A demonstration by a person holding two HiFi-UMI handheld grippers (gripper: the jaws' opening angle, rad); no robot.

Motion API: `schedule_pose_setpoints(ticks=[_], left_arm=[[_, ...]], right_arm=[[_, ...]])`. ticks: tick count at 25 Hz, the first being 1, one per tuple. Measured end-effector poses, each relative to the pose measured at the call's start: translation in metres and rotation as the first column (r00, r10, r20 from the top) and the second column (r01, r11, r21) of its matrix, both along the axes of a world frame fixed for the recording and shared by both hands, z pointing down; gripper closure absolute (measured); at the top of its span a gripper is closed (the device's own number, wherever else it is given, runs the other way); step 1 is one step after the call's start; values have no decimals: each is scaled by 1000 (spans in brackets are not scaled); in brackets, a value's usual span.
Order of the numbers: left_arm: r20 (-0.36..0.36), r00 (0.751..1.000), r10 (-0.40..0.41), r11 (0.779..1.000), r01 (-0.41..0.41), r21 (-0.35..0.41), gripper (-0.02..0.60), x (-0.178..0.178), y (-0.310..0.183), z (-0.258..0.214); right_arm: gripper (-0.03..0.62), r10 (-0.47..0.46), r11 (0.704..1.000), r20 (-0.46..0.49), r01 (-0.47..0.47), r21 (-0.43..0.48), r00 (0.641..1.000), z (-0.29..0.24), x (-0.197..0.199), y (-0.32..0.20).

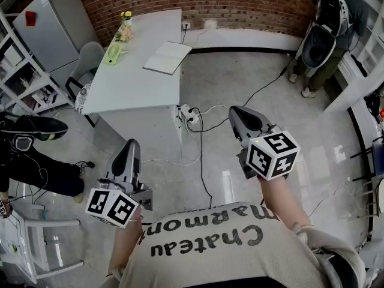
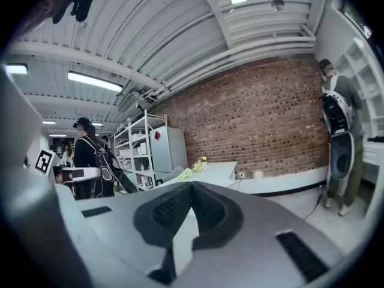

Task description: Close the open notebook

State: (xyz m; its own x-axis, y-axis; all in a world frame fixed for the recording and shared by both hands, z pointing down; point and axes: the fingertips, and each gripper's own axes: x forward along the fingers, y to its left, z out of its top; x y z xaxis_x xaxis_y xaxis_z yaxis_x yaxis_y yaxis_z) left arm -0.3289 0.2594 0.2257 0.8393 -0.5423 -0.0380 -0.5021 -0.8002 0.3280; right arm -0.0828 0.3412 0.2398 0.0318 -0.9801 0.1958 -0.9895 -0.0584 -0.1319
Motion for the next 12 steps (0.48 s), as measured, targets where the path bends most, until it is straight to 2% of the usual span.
schedule_pose_setpoints(ticks=[6, 12], left_arm=[[-11, 1000, 12, 1000, -11, 20, 581, -12, -25, 2], [-15, 999, 36, 999, -36, 12, 581, -12, -35, 23]], right_arm=[[591, 0, 1000, 24, -1, 30, 1000, 0, -11, -25], [591, 21, 999, 19, -22, 26, 1000, 18, -15, -25]])
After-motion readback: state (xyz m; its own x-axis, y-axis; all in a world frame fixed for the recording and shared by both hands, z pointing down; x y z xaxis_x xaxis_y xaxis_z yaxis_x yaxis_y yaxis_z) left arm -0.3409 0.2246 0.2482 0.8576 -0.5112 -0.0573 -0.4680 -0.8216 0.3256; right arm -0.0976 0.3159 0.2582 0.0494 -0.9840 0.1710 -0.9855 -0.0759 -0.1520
